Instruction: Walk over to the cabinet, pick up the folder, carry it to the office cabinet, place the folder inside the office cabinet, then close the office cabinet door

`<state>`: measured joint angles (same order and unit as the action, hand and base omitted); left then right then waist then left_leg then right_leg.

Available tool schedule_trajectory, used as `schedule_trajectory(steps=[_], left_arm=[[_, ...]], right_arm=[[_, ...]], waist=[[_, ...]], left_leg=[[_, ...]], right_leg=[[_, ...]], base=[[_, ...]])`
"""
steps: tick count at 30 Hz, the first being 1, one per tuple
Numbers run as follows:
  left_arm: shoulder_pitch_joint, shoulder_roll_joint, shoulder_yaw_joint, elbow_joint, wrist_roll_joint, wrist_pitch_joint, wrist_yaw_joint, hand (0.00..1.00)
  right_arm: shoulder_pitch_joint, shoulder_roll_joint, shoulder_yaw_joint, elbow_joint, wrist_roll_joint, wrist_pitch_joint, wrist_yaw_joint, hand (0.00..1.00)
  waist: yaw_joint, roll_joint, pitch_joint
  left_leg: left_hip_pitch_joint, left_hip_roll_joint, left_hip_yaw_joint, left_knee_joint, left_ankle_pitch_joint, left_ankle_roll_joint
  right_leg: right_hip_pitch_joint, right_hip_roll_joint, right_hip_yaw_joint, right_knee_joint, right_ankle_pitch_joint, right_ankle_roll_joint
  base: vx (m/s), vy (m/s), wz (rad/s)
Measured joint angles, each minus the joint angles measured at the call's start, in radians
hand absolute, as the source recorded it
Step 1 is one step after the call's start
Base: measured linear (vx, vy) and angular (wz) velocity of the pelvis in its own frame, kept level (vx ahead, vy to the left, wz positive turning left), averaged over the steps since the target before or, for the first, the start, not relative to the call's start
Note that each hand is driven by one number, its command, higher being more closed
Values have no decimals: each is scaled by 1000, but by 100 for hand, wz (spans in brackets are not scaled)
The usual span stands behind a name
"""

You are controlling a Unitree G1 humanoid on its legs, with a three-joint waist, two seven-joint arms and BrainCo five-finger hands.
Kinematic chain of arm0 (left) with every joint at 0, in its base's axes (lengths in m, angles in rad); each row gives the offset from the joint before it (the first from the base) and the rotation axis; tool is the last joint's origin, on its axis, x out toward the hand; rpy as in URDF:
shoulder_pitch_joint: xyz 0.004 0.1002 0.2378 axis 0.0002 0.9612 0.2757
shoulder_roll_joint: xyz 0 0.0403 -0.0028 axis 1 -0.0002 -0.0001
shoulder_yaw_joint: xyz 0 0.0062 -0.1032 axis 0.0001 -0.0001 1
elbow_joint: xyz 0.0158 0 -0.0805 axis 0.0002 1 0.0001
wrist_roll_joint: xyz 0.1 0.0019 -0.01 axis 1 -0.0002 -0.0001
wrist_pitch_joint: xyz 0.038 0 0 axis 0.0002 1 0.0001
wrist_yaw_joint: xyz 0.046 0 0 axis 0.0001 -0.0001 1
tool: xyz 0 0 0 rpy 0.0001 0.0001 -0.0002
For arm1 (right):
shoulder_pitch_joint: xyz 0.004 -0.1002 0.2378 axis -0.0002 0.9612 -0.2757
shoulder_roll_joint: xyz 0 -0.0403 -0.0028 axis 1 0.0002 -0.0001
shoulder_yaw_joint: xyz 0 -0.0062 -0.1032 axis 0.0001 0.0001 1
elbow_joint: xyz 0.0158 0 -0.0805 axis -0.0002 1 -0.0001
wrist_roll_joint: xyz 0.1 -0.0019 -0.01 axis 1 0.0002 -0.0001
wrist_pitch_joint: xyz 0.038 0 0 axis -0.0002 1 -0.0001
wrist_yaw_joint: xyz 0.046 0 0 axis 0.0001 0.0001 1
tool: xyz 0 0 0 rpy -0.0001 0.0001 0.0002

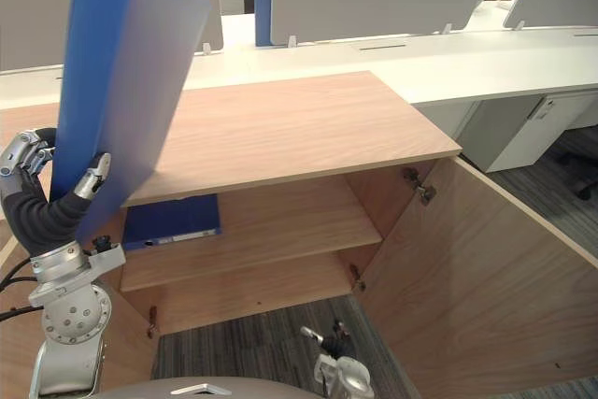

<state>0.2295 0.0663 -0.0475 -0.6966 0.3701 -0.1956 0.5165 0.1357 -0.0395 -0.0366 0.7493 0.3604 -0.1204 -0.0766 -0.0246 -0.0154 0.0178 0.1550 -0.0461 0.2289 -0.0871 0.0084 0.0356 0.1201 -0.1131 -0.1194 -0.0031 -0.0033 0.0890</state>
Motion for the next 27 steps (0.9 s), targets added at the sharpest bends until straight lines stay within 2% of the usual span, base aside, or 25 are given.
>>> schedule_trajectory(steps=[3, 5, 13, 19, 27], left_arm=[[0, 0, -9, -9, -73, -25, -8, 100], [3, 0, -15, -39, -103, -26, -21, 100], [4, -8, -44, -116, -251, -99, -76, 100], [31, -11, -56, -116, -384, -119, -154, 100], [64, -34, -63, -112, -409, -120, -198, 100]], right_arm=[[0, 3, 21, -78, 32, -30, 0, 0], [0, 13, 25, -121, 37, -38, 0, 0], [2, 39, 45, -310, 67, -75, 0, 0], [22, 59, 41, -504, 75, -102, -1, 0], [49, 80, 36, -726, 74, -139, 0, 0]], waist=[[0, -2, 2], [0, -5, 4], [1, -3, 10], [1, -3, 16], [0, -4, 35]], left_leg=[[0, -4, 2, 0, -1, -1], [-1, -4, 7, 0, -1, -2], [0, -4, 21, 0, 1, 2], [5, -4, 23, 1, 2, 3], [9, -4, 33, 1, -2, -1]], right_leg=[[-2, -4, 2, 2, 0, 0], [-5, -4, 6, 2, 0, 0], [-14, -4, 22, 6, 4, 6], [-11, -4, 25, 6, 4, 5], [-14, -4, 33, 5, 4, 6]], base=[[-41, 26, -1], [-31, 16, -6], [-11, 9, -5], [0, 0, 0], [-4, 5, -2]])
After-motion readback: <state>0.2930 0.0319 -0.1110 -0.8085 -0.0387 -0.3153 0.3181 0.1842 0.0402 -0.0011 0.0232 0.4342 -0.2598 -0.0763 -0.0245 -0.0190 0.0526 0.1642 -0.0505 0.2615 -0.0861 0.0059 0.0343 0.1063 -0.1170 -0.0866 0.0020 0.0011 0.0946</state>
